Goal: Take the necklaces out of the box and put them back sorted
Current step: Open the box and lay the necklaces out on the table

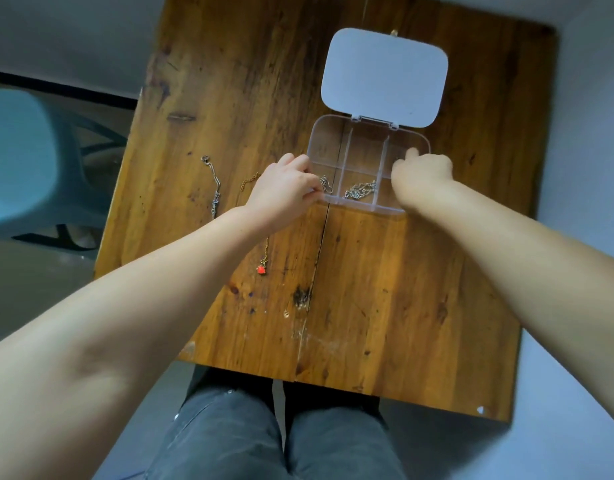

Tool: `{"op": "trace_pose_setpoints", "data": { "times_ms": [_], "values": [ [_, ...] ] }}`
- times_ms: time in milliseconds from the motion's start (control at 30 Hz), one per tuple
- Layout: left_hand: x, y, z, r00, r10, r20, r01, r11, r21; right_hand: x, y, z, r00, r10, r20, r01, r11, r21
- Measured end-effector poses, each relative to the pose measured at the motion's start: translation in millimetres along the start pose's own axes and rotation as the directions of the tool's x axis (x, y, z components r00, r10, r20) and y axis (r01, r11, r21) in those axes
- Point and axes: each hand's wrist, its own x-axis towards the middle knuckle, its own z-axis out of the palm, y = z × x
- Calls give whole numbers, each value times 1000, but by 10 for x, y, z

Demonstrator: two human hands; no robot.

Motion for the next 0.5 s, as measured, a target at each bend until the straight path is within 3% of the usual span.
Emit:
{"op": "trace_pose_setpoints", "data": {
  "times_ms": [500],
  "values": [
    [6,-14,46,999,9,-35,-8,1000,14,-82,80,85,994,15,-113,-3,994,107]
  ]
}}
